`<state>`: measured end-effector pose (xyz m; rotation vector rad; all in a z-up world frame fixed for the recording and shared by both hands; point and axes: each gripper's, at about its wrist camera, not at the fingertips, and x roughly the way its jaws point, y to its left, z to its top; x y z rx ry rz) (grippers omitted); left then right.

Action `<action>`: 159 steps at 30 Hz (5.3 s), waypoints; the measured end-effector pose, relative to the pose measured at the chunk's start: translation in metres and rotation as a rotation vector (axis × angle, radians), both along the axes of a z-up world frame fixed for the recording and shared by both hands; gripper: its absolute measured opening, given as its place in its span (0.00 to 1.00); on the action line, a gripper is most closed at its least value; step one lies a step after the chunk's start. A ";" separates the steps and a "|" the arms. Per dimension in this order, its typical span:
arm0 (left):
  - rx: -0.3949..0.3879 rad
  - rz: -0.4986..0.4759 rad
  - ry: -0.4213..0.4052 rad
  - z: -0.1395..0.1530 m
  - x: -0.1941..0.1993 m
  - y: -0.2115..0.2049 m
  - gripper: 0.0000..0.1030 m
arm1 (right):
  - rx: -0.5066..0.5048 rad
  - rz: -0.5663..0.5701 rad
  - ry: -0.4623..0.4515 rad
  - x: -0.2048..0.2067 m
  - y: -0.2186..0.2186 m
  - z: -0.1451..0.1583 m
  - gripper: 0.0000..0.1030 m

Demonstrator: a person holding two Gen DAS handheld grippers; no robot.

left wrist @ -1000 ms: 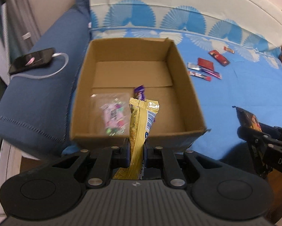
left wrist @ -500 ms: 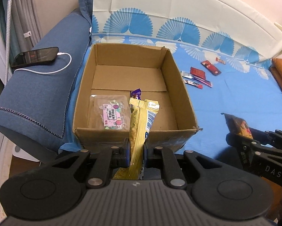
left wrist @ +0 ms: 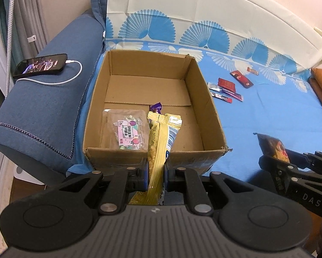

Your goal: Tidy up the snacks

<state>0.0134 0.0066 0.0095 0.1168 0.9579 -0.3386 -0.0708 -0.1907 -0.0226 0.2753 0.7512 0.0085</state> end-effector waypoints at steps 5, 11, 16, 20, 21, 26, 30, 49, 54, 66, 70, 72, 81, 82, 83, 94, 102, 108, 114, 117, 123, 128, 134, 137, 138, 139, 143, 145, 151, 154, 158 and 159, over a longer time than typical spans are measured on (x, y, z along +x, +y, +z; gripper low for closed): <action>-0.003 0.008 0.003 -0.001 0.004 0.001 0.14 | -0.005 0.001 0.008 0.003 0.002 -0.001 0.43; -0.007 0.029 0.003 -0.002 0.012 0.005 0.14 | -0.012 0.003 0.015 0.011 0.003 -0.002 0.43; -0.011 0.048 0.006 -0.003 0.023 0.011 0.14 | -0.019 0.004 0.012 0.019 0.003 -0.002 0.43; -0.012 0.057 0.016 -0.005 0.032 0.013 0.14 | -0.024 0.012 0.006 0.029 0.004 0.000 0.43; -0.013 0.060 0.018 -0.006 0.034 0.014 0.14 | -0.024 0.015 0.005 0.031 0.004 0.000 0.43; -0.017 0.069 0.025 -0.008 0.047 0.014 0.14 | -0.021 0.028 0.001 0.048 0.006 0.000 0.43; -0.018 0.074 0.027 -0.010 0.057 0.012 0.14 | -0.021 0.046 -0.001 0.063 0.011 -0.001 0.43; 0.003 0.092 0.045 -0.037 0.129 -0.005 0.14 | -0.005 0.096 0.058 0.141 0.024 -0.034 0.43; 0.015 0.111 0.067 -0.050 0.148 -0.005 0.14 | -0.002 0.102 0.078 0.160 0.025 -0.047 0.43; 0.065 0.120 0.135 -0.090 0.181 -0.006 0.14 | 0.014 0.110 0.143 0.199 0.025 -0.082 0.43; 0.089 0.126 0.149 -0.101 0.188 -0.005 0.15 | 0.015 0.108 0.158 0.207 0.025 -0.090 0.43; 0.101 0.127 0.152 -0.104 0.190 -0.005 0.16 | 0.016 0.106 0.161 0.210 0.025 -0.093 0.43; 0.127 0.155 0.065 -0.085 0.160 0.002 1.00 | 0.029 0.030 0.112 0.195 0.014 -0.073 0.80; 0.137 0.148 0.069 -0.085 0.154 0.002 1.00 | 0.026 0.033 0.115 0.190 0.014 -0.071 0.81; 0.143 0.149 0.071 -0.084 0.147 0.003 1.00 | 0.025 0.036 0.119 0.182 0.015 -0.069 0.82; 0.121 0.189 0.043 -0.063 0.089 0.009 1.00 | -0.042 0.048 0.120 0.112 0.034 -0.048 0.91; 0.106 0.186 -0.030 -0.039 0.059 0.011 1.00 | -0.084 0.057 0.061 0.082 0.042 -0.024 0.93; 0.105 0.168 -0.088 -0.024 0.039 0.009 1.00 | -0.094 0.032 0.011 0.059 0.040 -0.010 0.94; 0.099 0.158 -0.118 -0.015 0.024 0.008 1.00 | -0.098 0.001 -0.014 0.044 0.037 -0.003 0.94; 0.096 0.153 -0.132 -0.012 0.019 0.009 1.00 | -0.100 -0.004 -0.023 0.039 0.036 -0.001 0.94; 0.093 0.148 -0.145 -0.008 0.014 0.011 1.00 | -0.109 0.001 -0.038 0.032 0.040 0.003 0.95; 0.090 0.148 -0.154 -0.005 0.011 0.012 1.00 | -0.116 0.005 -0.046 0.030 0.042 0.006 0.95; 0.089 0.148 -0.159 -0.005 0.010 0.012 1.00 | -0.123 0.011 -0.055 0.028 0.045 0.009 0.95; 0.093 0.146 -0.167 -0.004 0.008 0.011 1.00 | -0.123 0.010 -0.057 0.027 0.045 0.009 0.95; 0.093 0.146 -0.167 -0.004 0.008 0.012 1.00 | -0.122 0.009 -0.058 0.027 0.044 0.009 0.95; 0.094 0.146 -0.168 -0.003 0.008 0.011 1.00 | -0.122 0.008 -0.058 0.027 0.045 0.009 0.95; 0.099 0.145 -0.170 -0.003 0.007 0.011 1.00 | -0.121 0.009 -0.060 0.026 0.045 0.009 0.95; 0.102 0.145 -0.168 -0.003 0.007 0.010 1.00 | -0.118 0.010 -0.061 0.026 0.044 0.009 0.95; 0.120 0.133 -0.171 -0.003 0.008 0.003 1.00 | -0.104 0.004 -0.059 0.027 0.040 0.007 0.95; 0.132 0.125 -0.172 -0.003 0.008 0.000 1.00 | -0.095 -0.005 -0.059 0.028 0.037 0.006 0.95; 0.141 0.116 -0.170 -0.003 0.011 -0.007 1.00 | -0.080 -0.024 -0.060 0.028 0.029 0.004 0.95; 0.143 0.113 -0.172 -0.002 0.011 -0.009 1.00 | -0.076 -0.029 -0.061 0.028 0.027 0.003 0.95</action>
